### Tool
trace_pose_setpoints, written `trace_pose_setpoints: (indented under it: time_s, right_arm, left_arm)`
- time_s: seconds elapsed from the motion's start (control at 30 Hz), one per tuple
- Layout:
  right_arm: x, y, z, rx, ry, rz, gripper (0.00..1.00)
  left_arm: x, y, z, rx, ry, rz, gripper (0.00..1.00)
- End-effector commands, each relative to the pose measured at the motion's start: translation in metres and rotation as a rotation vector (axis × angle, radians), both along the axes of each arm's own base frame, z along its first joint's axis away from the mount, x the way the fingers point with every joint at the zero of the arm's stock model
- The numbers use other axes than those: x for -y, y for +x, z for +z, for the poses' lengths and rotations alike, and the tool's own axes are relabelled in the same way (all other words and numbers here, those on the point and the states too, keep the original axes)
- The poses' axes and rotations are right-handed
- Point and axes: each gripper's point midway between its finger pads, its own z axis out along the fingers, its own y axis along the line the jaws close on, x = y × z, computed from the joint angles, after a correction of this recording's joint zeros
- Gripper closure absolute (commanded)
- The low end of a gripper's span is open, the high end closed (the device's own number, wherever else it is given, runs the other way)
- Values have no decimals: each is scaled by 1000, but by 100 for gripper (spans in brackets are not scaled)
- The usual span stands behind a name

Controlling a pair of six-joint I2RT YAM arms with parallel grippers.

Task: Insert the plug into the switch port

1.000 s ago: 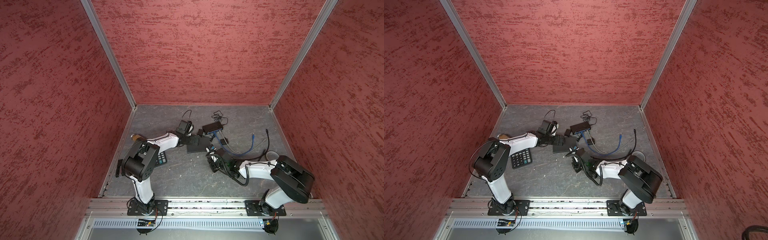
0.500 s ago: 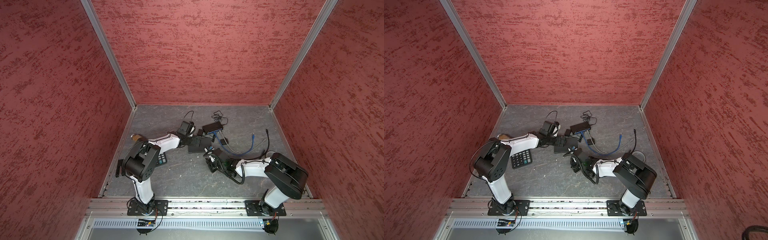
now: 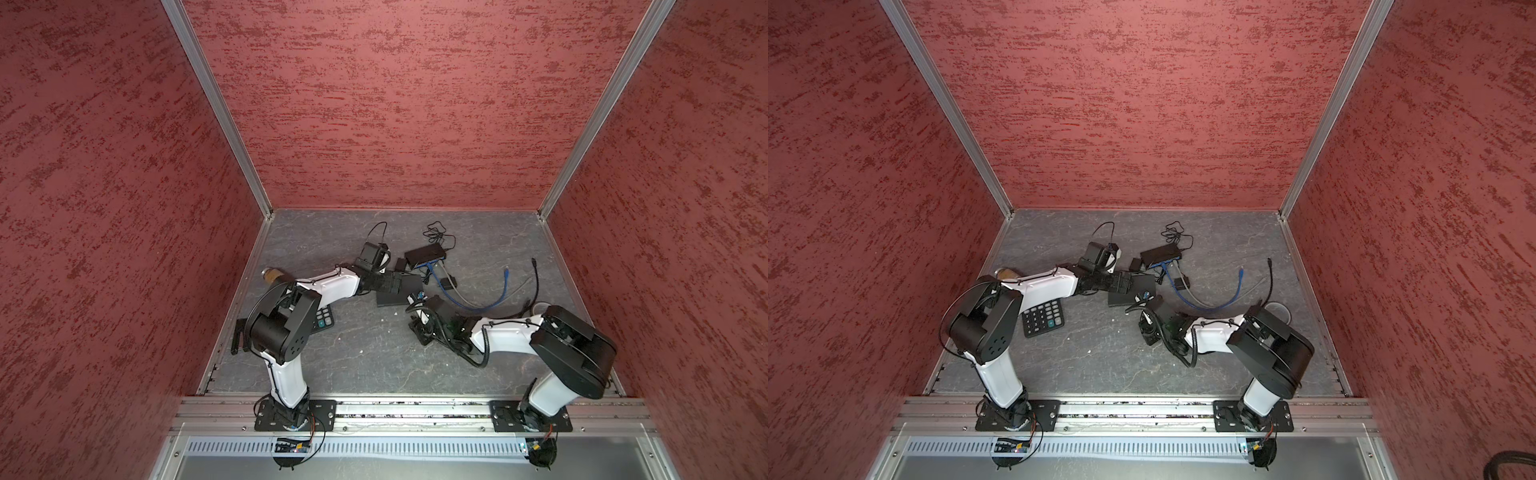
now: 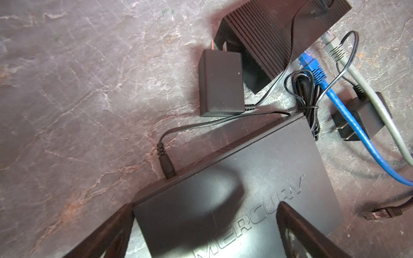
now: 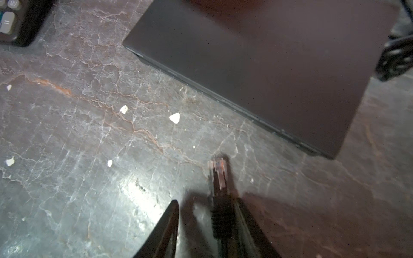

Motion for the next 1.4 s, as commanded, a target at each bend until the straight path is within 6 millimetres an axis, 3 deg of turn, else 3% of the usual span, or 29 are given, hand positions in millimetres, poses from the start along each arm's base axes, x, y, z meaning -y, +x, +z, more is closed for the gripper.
trace_pose_setpoints:
  time_s: [0.0, 0.43, 0.83, 1.37]
  right_arm:
    - [-2, -2, 11, -44, 44, -1, 58]
    - [8, 16, 41, -38, 79, -49, 62]
    - [-1, 6, 25, -81, 83, 24, 70]
    - [10, 4, 4, -106, 57, -28, 73]
  left_arm:
    - [8, -4, 5, 11, -31, -39, 0]
    - [7, -5, 6, 10, -33, -36, 0]
    - [4, -7, 6, 10, -35, -32, 0]
    - [4, -7, 8, 15, -40, -34, 1]
